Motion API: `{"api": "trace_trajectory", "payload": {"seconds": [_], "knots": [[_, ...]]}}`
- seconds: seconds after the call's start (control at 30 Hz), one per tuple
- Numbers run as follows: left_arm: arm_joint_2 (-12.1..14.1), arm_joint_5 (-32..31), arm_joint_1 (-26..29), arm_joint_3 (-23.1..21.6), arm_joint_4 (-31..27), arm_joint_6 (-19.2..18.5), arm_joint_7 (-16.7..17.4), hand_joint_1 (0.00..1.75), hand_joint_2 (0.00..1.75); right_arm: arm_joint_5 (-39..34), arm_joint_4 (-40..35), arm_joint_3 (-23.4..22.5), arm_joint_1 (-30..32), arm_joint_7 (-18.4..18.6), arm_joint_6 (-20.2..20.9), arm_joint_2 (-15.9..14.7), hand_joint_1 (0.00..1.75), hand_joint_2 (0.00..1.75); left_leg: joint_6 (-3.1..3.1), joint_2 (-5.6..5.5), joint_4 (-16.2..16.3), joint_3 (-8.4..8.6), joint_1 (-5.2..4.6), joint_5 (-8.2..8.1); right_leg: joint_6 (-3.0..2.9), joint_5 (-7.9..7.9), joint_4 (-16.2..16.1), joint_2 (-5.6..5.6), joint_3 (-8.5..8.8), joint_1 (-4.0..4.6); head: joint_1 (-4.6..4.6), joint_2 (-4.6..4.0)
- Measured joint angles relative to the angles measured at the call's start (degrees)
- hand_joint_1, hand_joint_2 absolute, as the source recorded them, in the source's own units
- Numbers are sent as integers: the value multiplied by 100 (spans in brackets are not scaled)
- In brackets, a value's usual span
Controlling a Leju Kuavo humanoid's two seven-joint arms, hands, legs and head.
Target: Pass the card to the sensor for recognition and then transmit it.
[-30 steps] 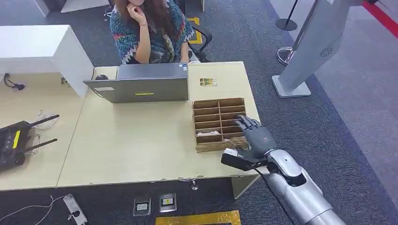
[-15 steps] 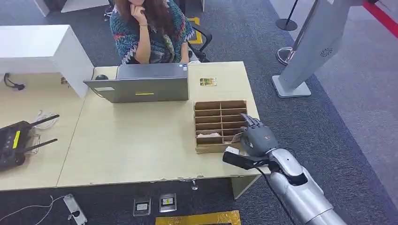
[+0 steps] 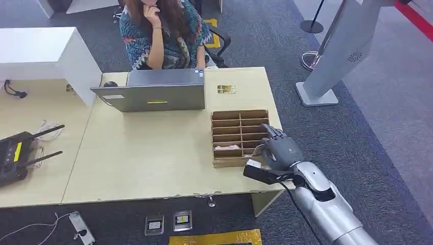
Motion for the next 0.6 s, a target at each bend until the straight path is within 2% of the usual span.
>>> {"api": "trace_trajectory", "payload": {"seconds": [0.23,0.43,0.6], "knots": [[-15,-88,-50,0,0,-4,0,0,0,-101,-9,-24,-237,-88,-76,42,175,175,0,1,0,-1,0,1,1,2,1,0,0,0,0,0],[-46,-160,-150,-2,0,-11,0,0,0,-284,-120,-236,-1054,-258,42,76,175,175,1,3,1,6,-1,5,1,5,1,6,4,-1,0,0],[-61,-177,-153,-4,0,-11,0,0,0,-284,-166,-339,-1140,-326,-33,111,175,175,1,1,2,-2,-2,5,1,5,2,2,3,-1,0,0]]}}
